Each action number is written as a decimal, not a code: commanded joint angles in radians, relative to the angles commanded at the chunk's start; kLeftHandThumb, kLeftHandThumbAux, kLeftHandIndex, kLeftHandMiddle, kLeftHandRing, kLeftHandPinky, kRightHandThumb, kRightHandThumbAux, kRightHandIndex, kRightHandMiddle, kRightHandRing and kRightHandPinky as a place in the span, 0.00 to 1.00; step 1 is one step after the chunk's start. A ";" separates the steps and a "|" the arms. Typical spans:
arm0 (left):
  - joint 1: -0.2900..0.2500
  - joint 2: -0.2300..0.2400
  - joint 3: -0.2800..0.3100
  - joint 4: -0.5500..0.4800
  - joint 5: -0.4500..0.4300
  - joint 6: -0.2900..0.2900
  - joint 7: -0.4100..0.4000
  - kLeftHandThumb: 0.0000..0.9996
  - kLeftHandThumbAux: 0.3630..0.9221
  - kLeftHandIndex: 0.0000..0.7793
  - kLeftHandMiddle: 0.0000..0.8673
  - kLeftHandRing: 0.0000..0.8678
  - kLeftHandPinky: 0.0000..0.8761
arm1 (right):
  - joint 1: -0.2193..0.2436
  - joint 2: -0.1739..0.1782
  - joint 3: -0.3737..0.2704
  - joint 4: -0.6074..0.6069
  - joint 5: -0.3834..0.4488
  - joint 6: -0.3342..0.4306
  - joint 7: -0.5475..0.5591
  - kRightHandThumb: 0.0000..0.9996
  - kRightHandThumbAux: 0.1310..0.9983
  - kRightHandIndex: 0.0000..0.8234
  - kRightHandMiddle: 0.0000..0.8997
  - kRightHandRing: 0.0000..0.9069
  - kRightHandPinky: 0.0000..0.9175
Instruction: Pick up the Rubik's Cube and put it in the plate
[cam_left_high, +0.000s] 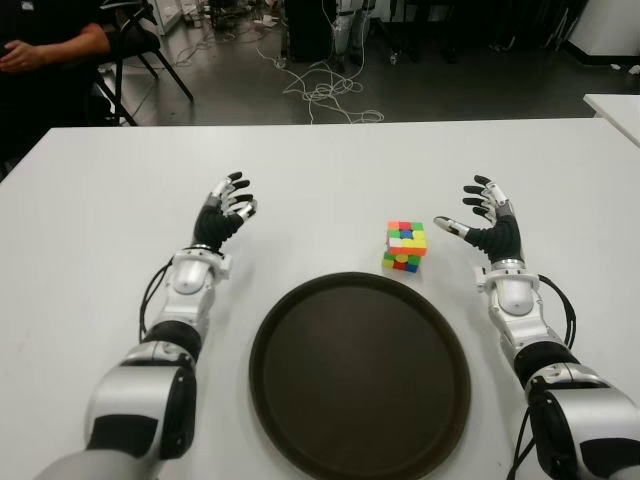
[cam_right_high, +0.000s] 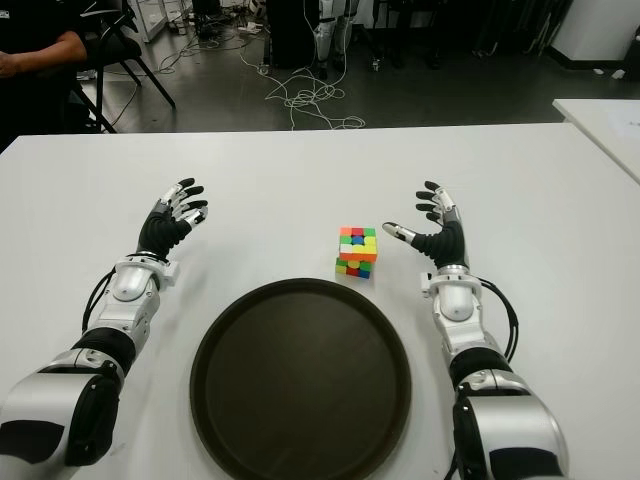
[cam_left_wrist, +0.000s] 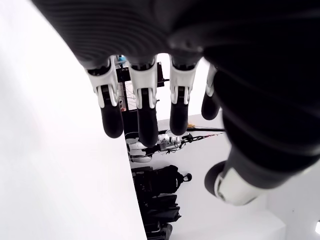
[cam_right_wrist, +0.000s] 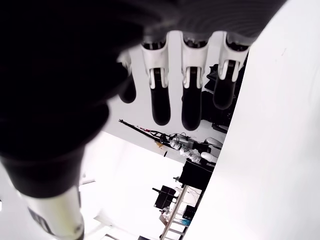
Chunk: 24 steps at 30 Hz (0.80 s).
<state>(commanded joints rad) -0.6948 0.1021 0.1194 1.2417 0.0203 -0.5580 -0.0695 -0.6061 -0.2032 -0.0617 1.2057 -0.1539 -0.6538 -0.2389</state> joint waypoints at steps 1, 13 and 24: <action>0.000 0.000 0.000 0.000 0.000 0.001 0.000 0.16 0.68 0.14 0.19 0.21 0.23 | 0.000 0.000 0.001 0.000 -0.002 0.001 -0.002 0.00 0.74 0.21 0.28 0.27 0.22; -0.001 0.001 0.001 0.001 0.001 0.003 -0.004 0.18 0.67 0.14 0.20 0.22 0.23 | -0.001 -0.003 0.015 -0.003 -0.007 0.010 -0.022 0.00 0.73 0.20 0.27 0.26 0.20; -0.005 0.003 0.001 0.003 0.002 0.001 -0.011 0.21 0.67 0.16 0.22 0.23 0.24 | -0.004 -0.002 0.020 -0.003 -0.006 0.017 -0.030 0.00 0.73 0.20 0.27 0.27 0.24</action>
<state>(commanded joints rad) -0.6995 0.1052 0.1203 1.2451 0.0226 -0.5566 -0.0806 -0.6105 -0.2052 -0.0413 1.2030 -0.1599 -0.6364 -0.2684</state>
